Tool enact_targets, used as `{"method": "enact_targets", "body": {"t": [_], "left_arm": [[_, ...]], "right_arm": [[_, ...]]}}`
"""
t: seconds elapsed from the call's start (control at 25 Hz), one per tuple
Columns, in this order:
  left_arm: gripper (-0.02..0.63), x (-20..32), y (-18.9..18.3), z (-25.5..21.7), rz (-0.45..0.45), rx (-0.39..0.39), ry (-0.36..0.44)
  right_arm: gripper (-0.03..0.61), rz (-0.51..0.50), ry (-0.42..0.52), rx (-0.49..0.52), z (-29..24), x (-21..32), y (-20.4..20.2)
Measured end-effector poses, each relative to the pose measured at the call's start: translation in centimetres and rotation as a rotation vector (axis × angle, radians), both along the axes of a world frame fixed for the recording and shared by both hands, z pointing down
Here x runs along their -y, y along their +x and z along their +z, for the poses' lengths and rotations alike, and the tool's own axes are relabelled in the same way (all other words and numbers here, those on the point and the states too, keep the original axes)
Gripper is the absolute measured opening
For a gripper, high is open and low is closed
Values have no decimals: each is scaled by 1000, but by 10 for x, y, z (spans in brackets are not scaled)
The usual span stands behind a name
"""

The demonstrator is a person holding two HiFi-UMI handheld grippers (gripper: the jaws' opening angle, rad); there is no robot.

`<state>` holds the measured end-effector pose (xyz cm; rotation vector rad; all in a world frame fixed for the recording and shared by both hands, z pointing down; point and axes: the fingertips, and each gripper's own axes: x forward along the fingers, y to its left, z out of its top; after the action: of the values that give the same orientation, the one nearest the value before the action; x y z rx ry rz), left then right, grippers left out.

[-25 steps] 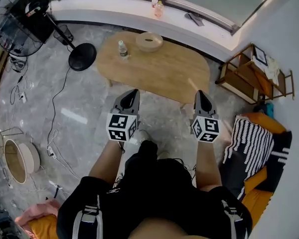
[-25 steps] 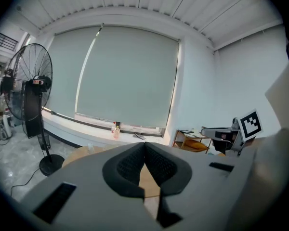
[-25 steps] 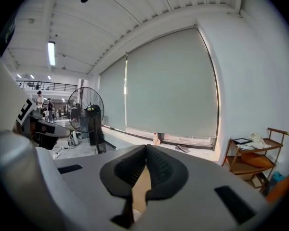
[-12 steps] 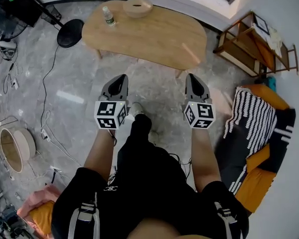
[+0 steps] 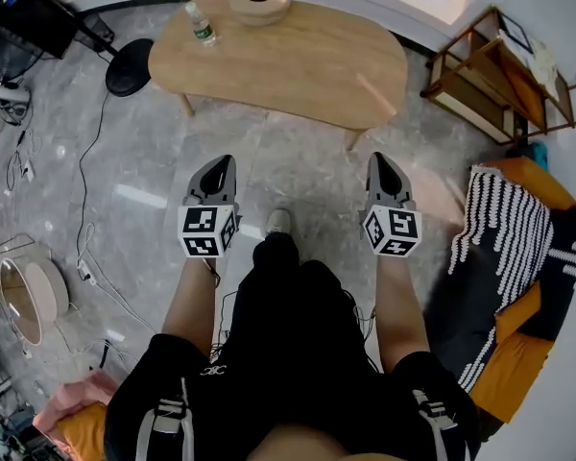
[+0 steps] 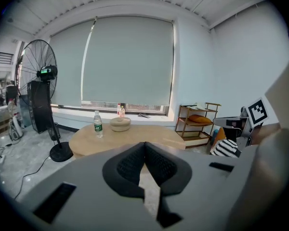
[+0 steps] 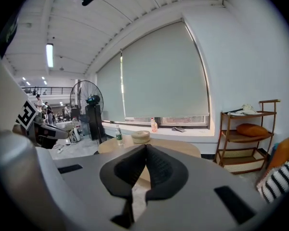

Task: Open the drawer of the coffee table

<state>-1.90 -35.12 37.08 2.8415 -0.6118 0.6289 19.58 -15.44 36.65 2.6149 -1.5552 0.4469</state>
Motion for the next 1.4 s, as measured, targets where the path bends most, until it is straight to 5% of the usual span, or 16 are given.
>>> {"method": "enact_targets", "body": {"t": [0.4, 0.6, 0.84, 0.96, 1.12, 1.2, 1.28, 1.4], "left_arm": [[20, 42, 40, 287, 50, -110, 92], [20, 45, 42, 342, 39, -140, 171], [20, 29, 46, 366, 62, -145, 135], [20, 27, 50, 374, 72, -220, 44], [21, 16, 60, 376, 190, -447, -223], [169, 17, 65, 377, 229, -560, -347], [246, 23, 70, 381, 251, -627, -417], [265, 36, 75, 395, 262, -670, -475]], "right_arm": [[17, 38, 59, -104, 285, 4, 47], [17, 34, 86, -141, 340, -9, 47], [17, 34, 94, -125, 356, -29, 56], [17, 29, 96, -117, 365, -34, 65], [23, -47, 138, -27, 376, -35, 78], [203, -100, 157, 21, 377, -34, 87], [234, -117, 153, 47, 380, -34, 101], [271, -134, 112, 72, 392, -29, 117]]}}
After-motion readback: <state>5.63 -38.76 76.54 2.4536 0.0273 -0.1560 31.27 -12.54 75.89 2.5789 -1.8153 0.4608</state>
